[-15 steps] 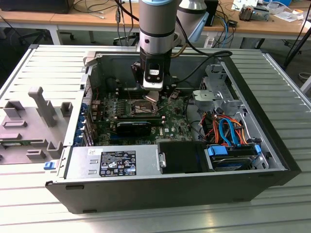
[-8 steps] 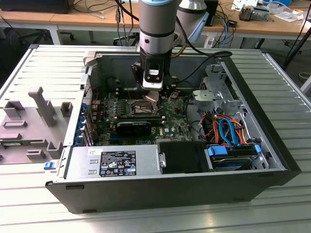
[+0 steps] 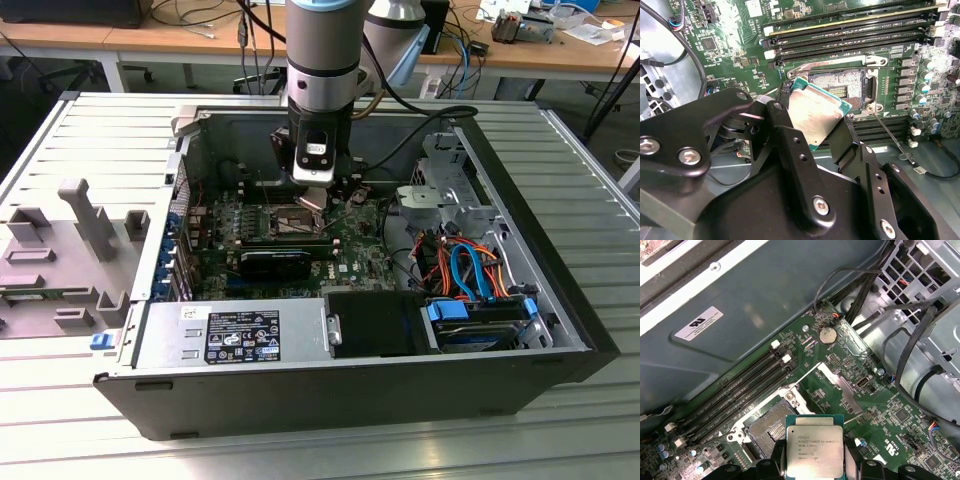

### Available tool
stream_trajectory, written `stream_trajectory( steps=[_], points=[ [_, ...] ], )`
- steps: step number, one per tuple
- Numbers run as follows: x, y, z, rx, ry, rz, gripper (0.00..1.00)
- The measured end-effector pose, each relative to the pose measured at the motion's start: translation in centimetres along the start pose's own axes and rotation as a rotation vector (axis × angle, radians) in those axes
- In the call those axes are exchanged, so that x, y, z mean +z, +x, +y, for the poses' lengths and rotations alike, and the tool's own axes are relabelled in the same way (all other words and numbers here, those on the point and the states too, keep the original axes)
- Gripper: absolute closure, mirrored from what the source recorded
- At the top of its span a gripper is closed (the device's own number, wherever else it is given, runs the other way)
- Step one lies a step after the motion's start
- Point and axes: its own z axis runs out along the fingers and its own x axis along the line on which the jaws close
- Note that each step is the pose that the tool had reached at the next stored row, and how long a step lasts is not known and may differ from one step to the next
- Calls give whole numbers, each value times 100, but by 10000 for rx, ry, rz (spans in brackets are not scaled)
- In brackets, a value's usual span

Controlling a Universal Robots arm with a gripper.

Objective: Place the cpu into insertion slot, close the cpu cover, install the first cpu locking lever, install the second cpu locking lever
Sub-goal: 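Place the cpu into insertion slot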

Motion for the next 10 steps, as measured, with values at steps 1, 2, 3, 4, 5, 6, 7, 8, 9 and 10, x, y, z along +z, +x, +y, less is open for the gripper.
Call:
stream_trajectory(
  steps=[1,2,3,4,5,6,7,8,9,10],
  points=[
    [0,0,0,10,0,-1,45],
    [0,0,0,21,0,-2,45],
    [0,0,0,31,-1,-2,45],
    [0,0,0,44,-1,-3,45],
    [0,0,0,53,0,-4,45],
    [0,0,0,62,-1,-5,45],
    [0,0,0,71,-1,-6,45],
    [0,0,0,81,-2,-7,45],
    [0,0,0,91,-1,-8,45],
    [0,0,0,107,-2,-9,45]
  ],
)
